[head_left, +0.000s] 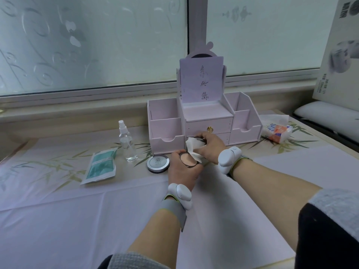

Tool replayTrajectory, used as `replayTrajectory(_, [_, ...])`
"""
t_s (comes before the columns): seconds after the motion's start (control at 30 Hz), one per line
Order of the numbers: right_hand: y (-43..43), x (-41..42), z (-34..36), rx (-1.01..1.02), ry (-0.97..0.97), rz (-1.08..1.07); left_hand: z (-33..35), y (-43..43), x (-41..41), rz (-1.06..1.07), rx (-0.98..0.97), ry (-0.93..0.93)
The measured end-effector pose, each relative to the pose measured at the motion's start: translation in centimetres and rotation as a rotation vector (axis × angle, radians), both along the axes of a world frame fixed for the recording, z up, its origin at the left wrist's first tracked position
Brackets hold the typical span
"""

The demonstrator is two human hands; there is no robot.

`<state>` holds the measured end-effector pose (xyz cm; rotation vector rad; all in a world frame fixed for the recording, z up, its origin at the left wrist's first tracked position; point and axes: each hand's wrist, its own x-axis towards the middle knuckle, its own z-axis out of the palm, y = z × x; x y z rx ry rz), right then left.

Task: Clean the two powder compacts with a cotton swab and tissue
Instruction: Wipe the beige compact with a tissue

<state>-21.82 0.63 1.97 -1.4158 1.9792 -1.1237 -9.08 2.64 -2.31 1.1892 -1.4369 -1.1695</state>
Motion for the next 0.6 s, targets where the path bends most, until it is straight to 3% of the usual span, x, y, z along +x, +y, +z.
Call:
replayTrajectory(0.4, [0.0, 0.2, 0.2, -0.085, 0.091, -0.072, -0.4, -0.1, 0.0, 0.006, -0.063, -0.036])
replayTrajectory(0.6, [0.8, 0.2, 0.9, -0.026, 0.112, -0.029, 0.0, -0.1, 0.2, 0.027, -0.067, -0.048])
